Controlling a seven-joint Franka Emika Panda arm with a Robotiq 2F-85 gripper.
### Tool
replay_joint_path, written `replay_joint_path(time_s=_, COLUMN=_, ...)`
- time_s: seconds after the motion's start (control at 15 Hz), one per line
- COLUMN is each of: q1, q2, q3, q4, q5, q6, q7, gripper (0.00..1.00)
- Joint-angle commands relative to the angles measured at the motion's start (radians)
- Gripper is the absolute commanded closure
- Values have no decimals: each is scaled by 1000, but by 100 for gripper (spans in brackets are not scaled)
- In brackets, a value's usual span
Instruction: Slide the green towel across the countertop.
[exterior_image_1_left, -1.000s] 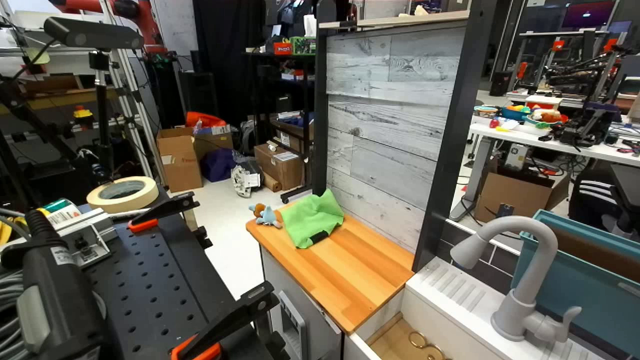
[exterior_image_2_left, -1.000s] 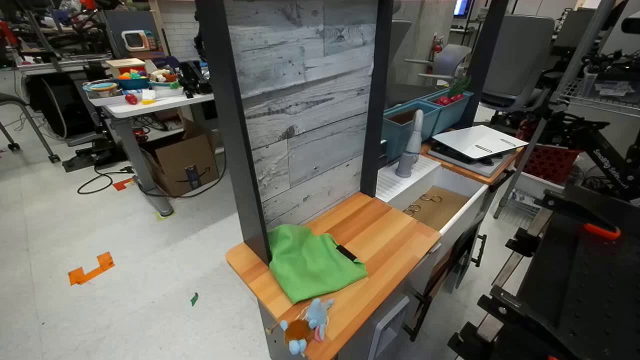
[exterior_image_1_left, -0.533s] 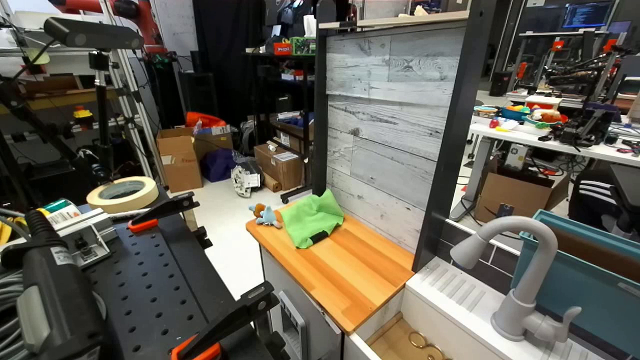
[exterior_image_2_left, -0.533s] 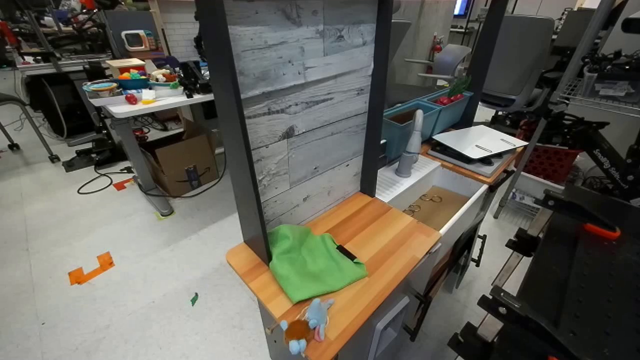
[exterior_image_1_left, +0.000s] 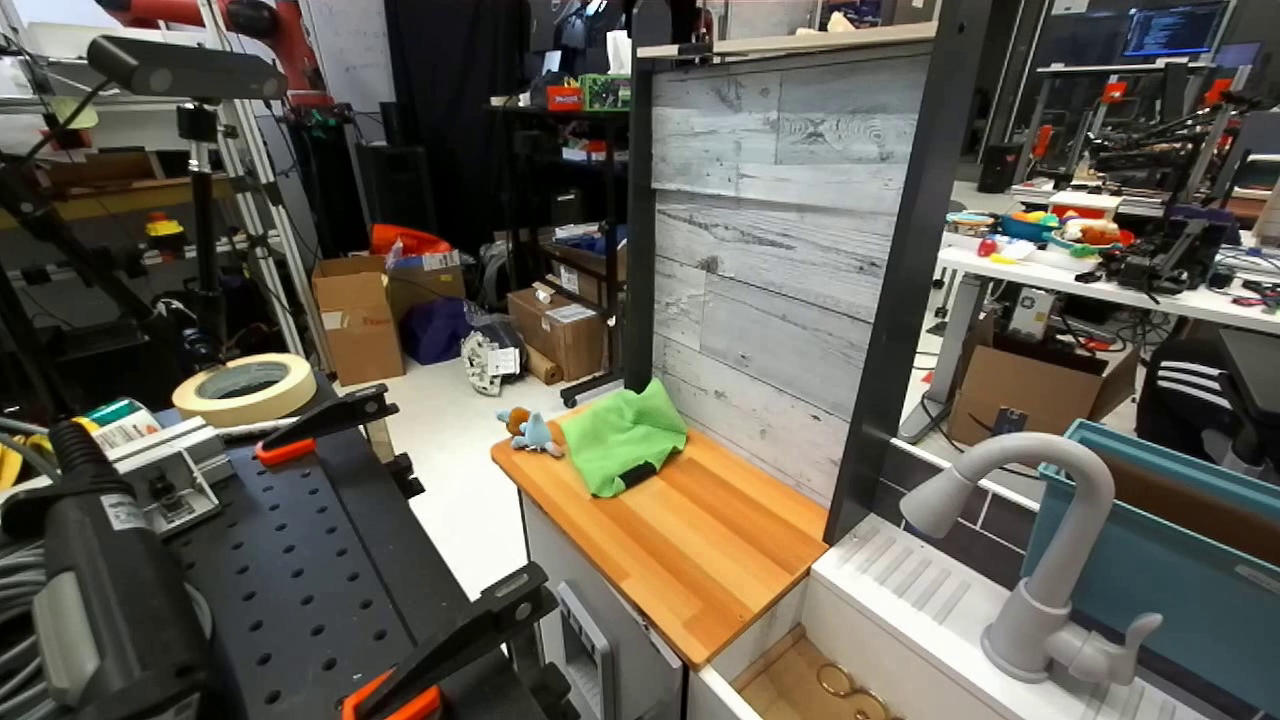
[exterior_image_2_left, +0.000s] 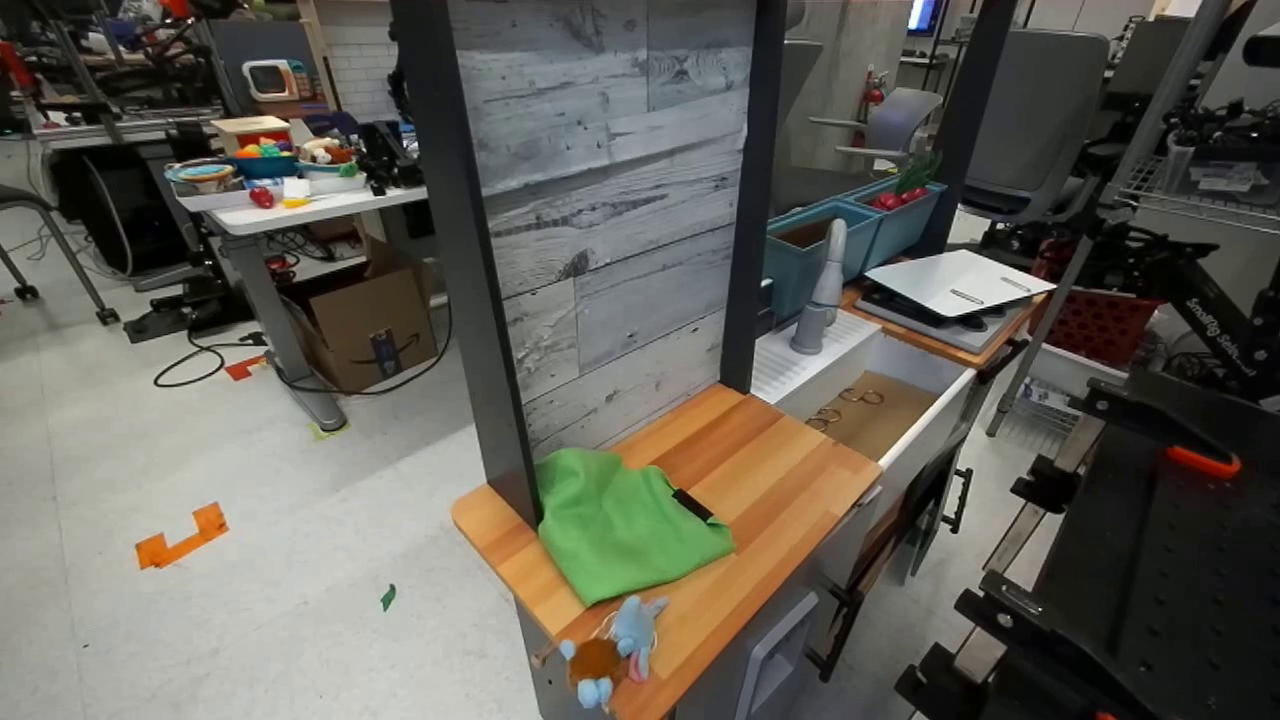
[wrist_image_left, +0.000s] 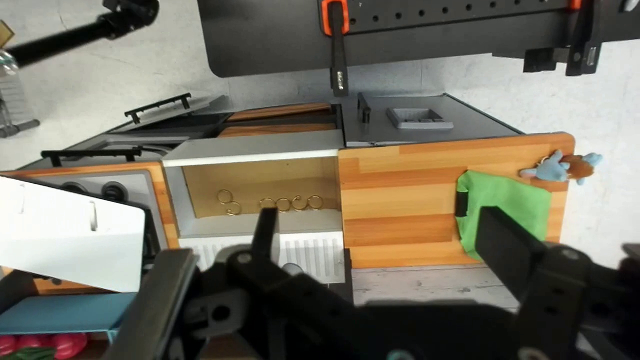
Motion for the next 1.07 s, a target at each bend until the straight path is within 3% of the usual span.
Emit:
replay_joint_path(time_s=0.0, q1=53, q2=199, q3=61, q4=68, q5=35, q6=111, q7=32, gripper=0)
replay_joint_path(time_s=0.27, q1=101, q2=358, q3=124, q4=78, q5=23, q6=268, q7=42, gripper=0)
replay_joint_path(time_s=0.67, q1=144, q2=563, q3=180, q4=102, q5=42, q6=630, q7=106, gripper=0)
replay_joint_path(time_s=0.87, q1=159, q2=658, q3=191, q4=156, q5=24, q6=672, q7=108, gripper=0)
replay_joint_path(time_s=0.93, q1=154, q2=597, q3=183, q4=104, q5=27, q6=655, q7=103, gripper=0)
replay_joint_path(time_s=1.0, q1=159, q2=624, q3=185, q4=121, q5=28, q6=657, q7=102, gripper=0)
